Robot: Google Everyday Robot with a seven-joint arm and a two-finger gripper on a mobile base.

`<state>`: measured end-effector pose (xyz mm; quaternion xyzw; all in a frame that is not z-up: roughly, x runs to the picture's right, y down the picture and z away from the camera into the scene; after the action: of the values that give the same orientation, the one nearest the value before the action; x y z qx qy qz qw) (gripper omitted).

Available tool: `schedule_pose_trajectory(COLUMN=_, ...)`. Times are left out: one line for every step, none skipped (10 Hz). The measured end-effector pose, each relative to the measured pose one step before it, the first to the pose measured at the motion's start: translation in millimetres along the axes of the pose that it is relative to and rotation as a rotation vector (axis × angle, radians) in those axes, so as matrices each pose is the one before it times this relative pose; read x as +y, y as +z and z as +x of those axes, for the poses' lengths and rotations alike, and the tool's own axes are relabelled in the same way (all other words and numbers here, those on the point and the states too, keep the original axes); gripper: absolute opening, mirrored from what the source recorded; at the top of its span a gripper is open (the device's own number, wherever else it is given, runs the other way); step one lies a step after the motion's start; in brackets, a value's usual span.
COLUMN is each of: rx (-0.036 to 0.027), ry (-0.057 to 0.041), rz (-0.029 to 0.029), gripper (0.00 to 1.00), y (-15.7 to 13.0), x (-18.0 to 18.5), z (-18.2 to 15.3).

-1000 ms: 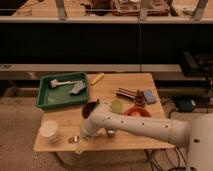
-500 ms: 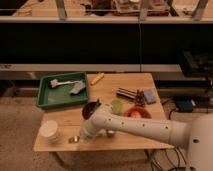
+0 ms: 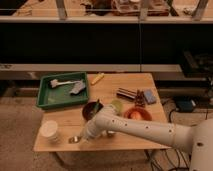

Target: Place fork in tray

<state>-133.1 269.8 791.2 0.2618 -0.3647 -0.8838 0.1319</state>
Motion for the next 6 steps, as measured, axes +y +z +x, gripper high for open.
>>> schedule_pose_trajectory(rx=0.00231, ry=-0.00631, rz=0.00007, gripper=0.53, y=0.77, x=-0.21, z=0.79)
schedule_pose_trajectory(rx=-0.0011, ry=-0.00543, rz=-0.00385, gripper=0.48, y=1.01, x=0.69, z=-0.22)
schedule_pose_trajectory(rx=-0.00381, ry=-0.00344, rz=-0.00489, gripper=0.38, y=1.8, x=0.99, z=0.45)
schedule_pose_trajectory(rx=-0.00129, ry=0.00147, rz=-0.00923, gripper=0.29, y=0.44, x=2.08, z=0.29)
schedule_pose_trajectory(rx=-0.00617, ry=-0.00387, rz=-0.00821, gripper=0.17, y=0.99, x=0.82, z=0.84)
schedule_pose_trajectory(rx=-0.00455, ry=-0.00227, rz=-0.00349, gripper=0.09, y=0.54, x=0.46, z=-0.14)
